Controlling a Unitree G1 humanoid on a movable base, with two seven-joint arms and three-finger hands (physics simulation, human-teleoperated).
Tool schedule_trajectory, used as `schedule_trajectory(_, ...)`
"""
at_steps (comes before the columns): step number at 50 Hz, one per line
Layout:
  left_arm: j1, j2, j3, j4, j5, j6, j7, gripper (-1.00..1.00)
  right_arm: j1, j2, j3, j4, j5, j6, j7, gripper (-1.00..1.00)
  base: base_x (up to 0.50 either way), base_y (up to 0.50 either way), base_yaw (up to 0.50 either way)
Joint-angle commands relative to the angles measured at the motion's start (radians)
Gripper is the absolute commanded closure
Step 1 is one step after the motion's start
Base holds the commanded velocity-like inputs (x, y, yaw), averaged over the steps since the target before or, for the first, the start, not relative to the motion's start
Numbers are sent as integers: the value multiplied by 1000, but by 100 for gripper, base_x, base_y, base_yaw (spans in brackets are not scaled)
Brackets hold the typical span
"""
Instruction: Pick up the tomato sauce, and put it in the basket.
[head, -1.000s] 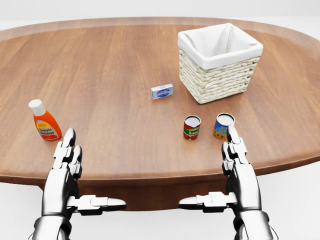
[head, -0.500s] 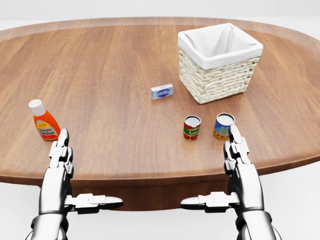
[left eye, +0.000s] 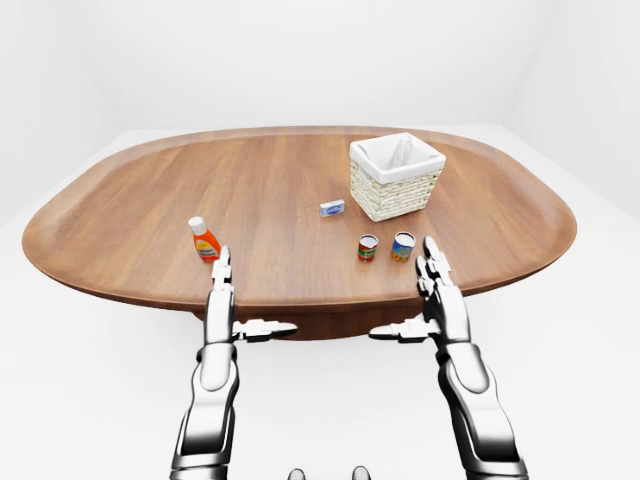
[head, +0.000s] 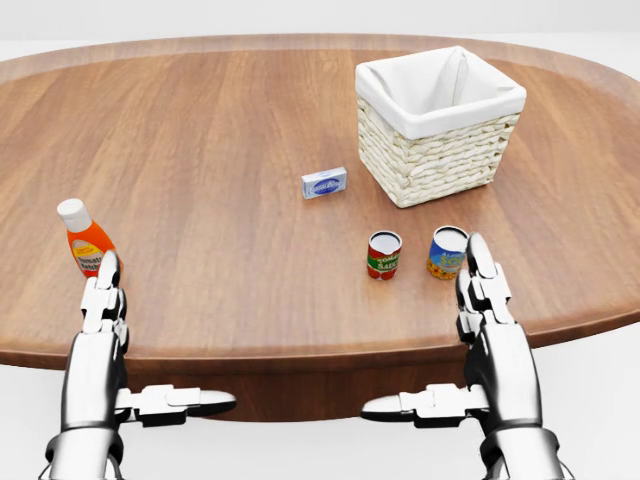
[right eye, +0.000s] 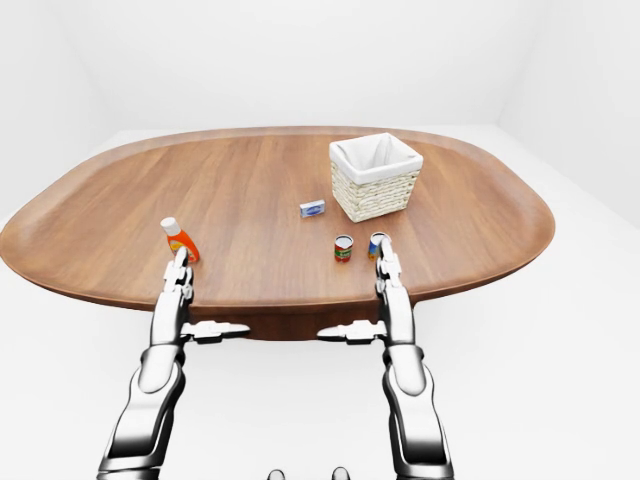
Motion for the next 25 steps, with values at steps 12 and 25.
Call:
schedule_trajectory(12, 138, -34, 101, -782, -171, 0, -129, -100, 283, 20, 118, -862, -120, 1, -16, -100, 0, 0, 0)
schedule_trajectory(25, 121, -34, 151, -855, -206, 0, -128, -100, 390, 42, 101, -862, -92, -155, -8, -100, 0, 0, 0)
